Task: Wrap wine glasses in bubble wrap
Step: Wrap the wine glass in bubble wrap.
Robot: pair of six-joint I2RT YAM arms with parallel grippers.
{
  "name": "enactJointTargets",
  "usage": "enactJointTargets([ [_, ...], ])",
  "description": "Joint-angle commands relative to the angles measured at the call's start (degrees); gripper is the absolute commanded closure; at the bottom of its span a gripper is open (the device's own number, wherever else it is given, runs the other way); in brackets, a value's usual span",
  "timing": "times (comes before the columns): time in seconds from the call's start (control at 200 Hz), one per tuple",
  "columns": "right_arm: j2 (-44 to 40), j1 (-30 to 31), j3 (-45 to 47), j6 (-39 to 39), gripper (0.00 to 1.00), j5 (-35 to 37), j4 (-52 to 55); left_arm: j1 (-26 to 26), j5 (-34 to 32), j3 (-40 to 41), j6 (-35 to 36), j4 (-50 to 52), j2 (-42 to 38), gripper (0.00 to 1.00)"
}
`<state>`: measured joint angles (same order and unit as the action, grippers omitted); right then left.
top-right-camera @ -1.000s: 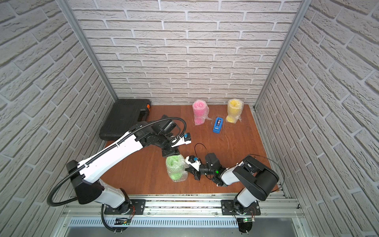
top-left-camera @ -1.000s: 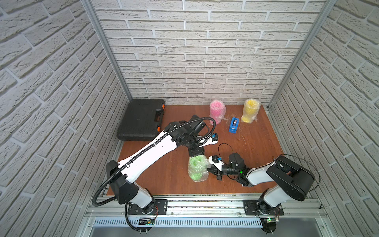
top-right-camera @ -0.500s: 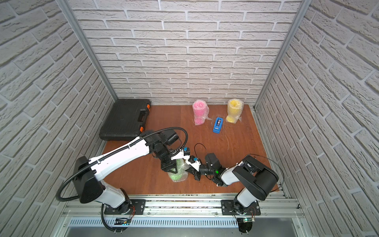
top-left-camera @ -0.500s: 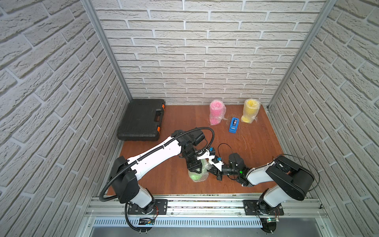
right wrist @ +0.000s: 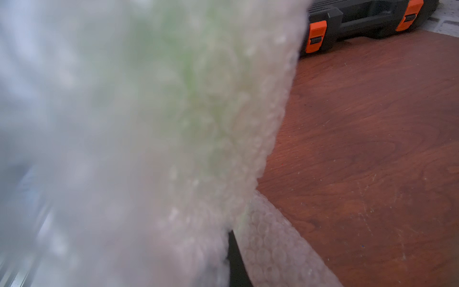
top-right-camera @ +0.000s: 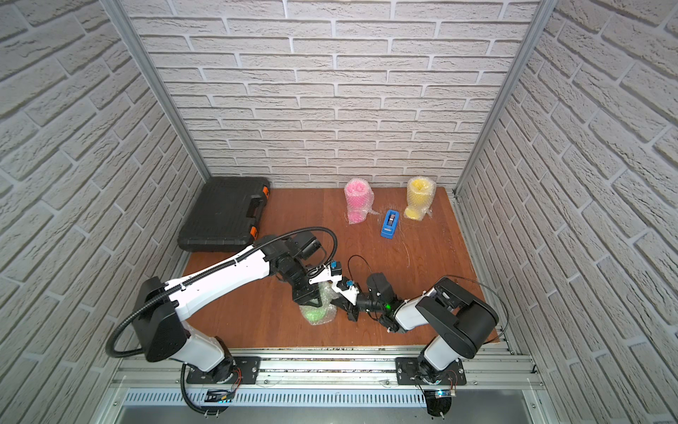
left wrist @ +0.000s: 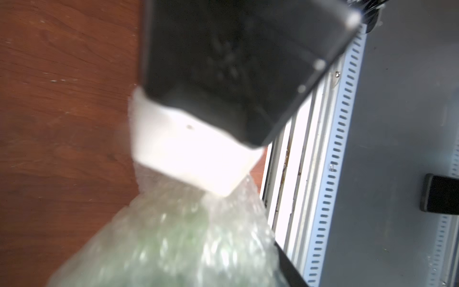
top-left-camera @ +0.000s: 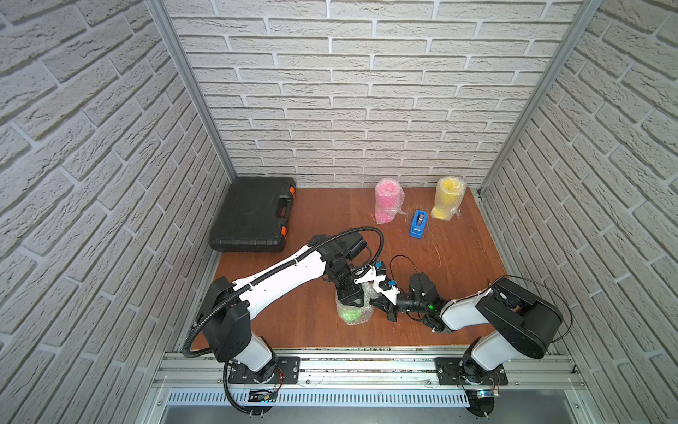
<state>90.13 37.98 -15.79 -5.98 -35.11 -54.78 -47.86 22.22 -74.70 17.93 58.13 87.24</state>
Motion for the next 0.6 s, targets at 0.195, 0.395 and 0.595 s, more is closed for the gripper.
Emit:
enactJointTargets([
  [0.195, -0.4, -0.2, -0.4, -0.5, 0.97, -0.6, 0.5, 0.9, -12.4, -6.2, -10.1, -1.3, -12.0, 0.49],
  [0.395, -1.4, -0.2, -0.4, -0.8, 0.97, -0.5, 1.7, 1.3, -23.8, -2.4, -27.0, -2.9, -14.1, 0.61],
  [0.595, -1.0, -0.2, -0.7, -1.0, 0.97, -0.4, 1.9, 3.6, -18.8, -1.5, -43.3, 3.1, -10.6, 0.57],
])
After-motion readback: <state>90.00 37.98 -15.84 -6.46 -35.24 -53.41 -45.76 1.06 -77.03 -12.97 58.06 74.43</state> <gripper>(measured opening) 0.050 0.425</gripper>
